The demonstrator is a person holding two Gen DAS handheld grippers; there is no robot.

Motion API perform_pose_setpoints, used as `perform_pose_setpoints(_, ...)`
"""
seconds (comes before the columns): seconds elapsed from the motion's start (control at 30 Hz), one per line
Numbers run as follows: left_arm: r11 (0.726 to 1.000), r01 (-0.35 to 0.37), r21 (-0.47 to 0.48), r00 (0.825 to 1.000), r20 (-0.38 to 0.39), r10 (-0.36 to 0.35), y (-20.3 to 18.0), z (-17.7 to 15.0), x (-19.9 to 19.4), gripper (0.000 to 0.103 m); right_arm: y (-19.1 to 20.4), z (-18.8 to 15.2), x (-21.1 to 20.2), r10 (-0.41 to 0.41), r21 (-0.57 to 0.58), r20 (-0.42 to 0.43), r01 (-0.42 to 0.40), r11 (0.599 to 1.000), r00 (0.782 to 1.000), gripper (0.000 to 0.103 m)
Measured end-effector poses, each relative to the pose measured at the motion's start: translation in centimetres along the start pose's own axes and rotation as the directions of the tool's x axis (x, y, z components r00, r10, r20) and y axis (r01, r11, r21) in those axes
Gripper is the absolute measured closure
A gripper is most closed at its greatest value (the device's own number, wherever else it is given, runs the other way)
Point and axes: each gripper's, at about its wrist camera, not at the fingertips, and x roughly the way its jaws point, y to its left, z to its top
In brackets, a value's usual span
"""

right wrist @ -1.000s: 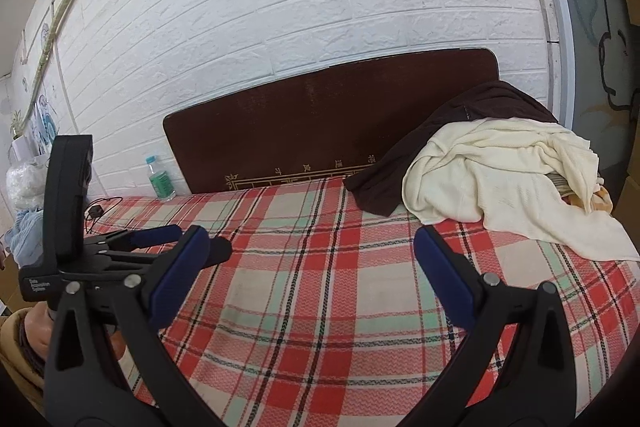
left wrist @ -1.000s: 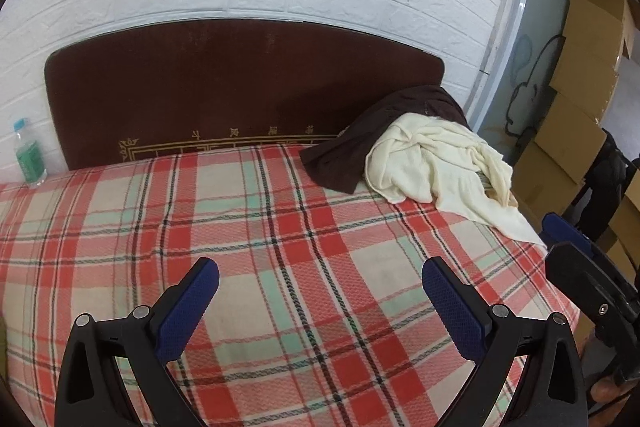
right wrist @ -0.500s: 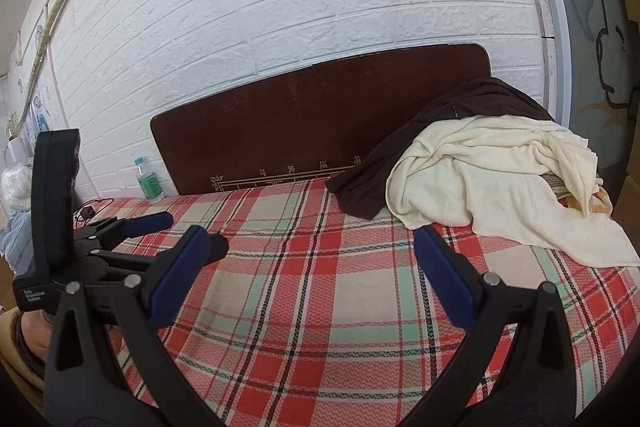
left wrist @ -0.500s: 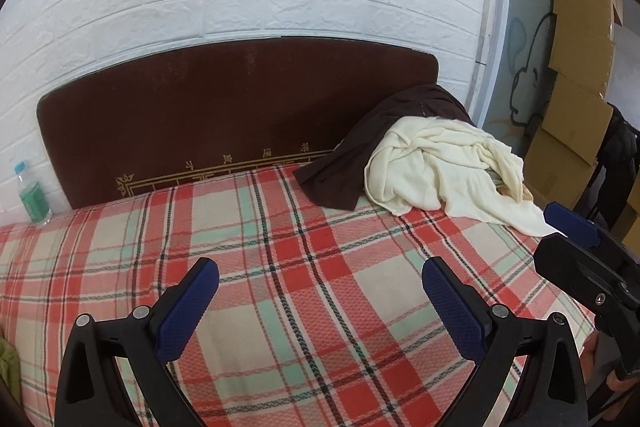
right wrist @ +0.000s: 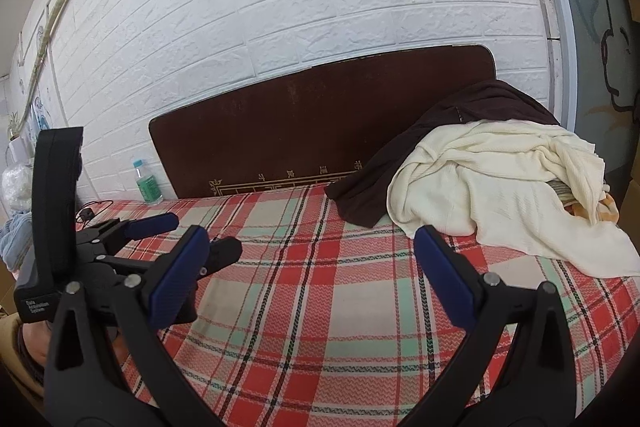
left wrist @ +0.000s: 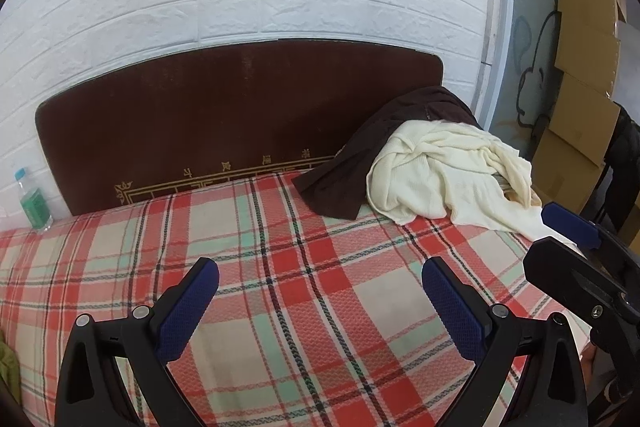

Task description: Fold clothes

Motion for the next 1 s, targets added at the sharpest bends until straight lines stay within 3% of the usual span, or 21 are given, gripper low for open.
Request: perform_pose_setpoints(1.0,1.0,-0.031,0.005,0.999,-0.045,0.031,-1.4,1.1,4.1,0.0,-3.8,0.7,2.6,-0.043,0.002,-0.027,0.043,0.999,0.999,0.001)
